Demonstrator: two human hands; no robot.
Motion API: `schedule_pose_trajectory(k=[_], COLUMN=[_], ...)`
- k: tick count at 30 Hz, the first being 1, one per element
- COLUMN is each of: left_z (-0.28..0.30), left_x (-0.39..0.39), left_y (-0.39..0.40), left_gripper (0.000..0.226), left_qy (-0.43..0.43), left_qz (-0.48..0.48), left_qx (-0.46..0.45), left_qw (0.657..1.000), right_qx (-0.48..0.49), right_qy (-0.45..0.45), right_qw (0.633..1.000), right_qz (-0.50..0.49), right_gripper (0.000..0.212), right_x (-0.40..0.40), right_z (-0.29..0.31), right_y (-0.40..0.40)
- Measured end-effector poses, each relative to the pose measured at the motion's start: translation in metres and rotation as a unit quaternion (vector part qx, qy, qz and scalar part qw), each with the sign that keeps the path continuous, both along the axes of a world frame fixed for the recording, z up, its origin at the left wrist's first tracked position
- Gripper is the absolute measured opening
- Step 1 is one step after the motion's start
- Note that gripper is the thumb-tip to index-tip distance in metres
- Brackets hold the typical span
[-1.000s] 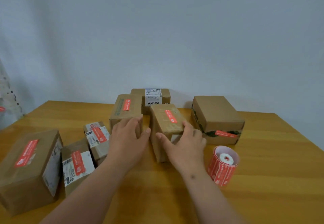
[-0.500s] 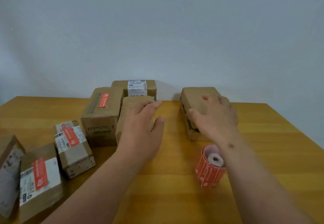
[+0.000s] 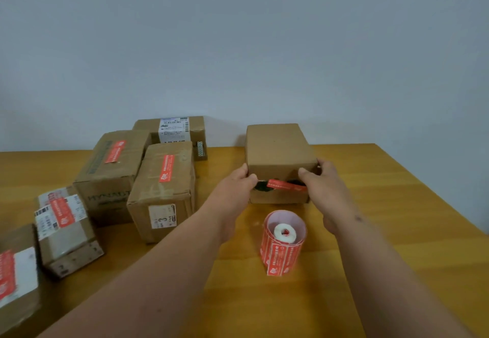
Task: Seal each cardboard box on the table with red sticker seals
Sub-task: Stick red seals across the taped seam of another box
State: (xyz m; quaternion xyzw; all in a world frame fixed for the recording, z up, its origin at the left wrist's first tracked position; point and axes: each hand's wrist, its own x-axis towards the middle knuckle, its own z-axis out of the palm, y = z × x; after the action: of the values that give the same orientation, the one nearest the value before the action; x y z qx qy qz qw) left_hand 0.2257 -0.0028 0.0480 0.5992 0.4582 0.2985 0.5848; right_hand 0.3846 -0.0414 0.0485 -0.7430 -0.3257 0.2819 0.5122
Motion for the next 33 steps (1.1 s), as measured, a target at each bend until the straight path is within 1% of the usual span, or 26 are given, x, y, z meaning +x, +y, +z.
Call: schedule_pose_trajectory(k=[3,7,11,15,17,19,21,22,23,24,26,28,29,31,33], left_z=[0.013,0.045,0.079,0.108,0.116,0.117,0.112,0.109,0.105,0.100,0.089,0.078,0.074,0.069,0.067], left_x=[-0.007,-0.024,-0.051,-0.091,-0.113,-0.133,-0.153,-0.163,-0.173,-0.183,-0.198,-0.209,-0.213,-0.216,-0.217], left_y=[-0.011,-0.033,-0.061,-0.100,-0.120,-0.135,-0.144,-0.148,-0.152,-0.156,-0.161,-0.163,-0.164,-0.163,-0.159], left_gripper=[0.050,0.050,0.054,0.057,0.065,0.076,0.081,0.085,0.092,0.102,0.115,0.117,0.116,0.111,0.107], left_qy=[-0.006,-0.027,-0.059,-0.053,-0.057,-0.089,-0.125,-0.125,-0.105,-0.069,0.042,0.148,0.185,0.218,0.220], left_qz=[0.015,0.002,0.027,0.080,0.088,0.083,0.083,0.080,0.069,0.057,0.035,0.017,0.009,0.015,0.037], left_qx=[0.034,0.140,0.244,0.356,0.363,0.335,0.304,0.302,0.302,0.297,0.284,0.276,0.271,0.264,0.274], left_qw=[0.999,0.990,0.967,0.930,0.926,0.934,0.941,0.942,0.945,0.951,0.957,0.950,0.945,0.939,0.936], right_qx=[0.050,0.135,0.222,0.273,0.288,0.290,0.280,0.271,0.257,0.239,0.182,0.100,0.066,0.038,0.032], right_qy=[-0.001,-0.019,-0.047,-0.059,-0.060,-0.053,-0.059,-0.068,-0.081,-0.096,-0.150,-0.209,-0.221,-0.214,-0.222], right_qw=[0.999,0.991,0.973,0.958,0.951,0.948,0.947,0.947,0.948,0.950,0.953,0.948,0.944,0.939,0.938], right_qz=[-0.004,-0.001,0.033,0.068,0.092,0.121,0.149,0.159,0.169,0.177,0.193,0.217,0.235,0.265,0.263], right_gripper=[0.045,0.046,0.049,0.045,0.042,0.039,0.035,0.034,0.033,0.033,0.034,0.036,0.038,0.041,0.042], right_x=[-0.004,-0.016,-0.040,-0.071,-0.089,-0.108,-0.127,-0.136,-0.143,-0.151,-0.160,-0.169,-0.173,-0.179,-0.181], right_z=[0.011,0.042,0.080,0.110,0.119,0.124,0.122,0.118,0.114,0.109,0.096,0.082,0.076,0.070,0.068], right_y=[-0.012,-0.036,-0.075,-0.119,-0.138,-0.153,-0.163,-0.166,-0.167,-0.167,-0.166,-0.164,-0.163,-0.163,-0.163])
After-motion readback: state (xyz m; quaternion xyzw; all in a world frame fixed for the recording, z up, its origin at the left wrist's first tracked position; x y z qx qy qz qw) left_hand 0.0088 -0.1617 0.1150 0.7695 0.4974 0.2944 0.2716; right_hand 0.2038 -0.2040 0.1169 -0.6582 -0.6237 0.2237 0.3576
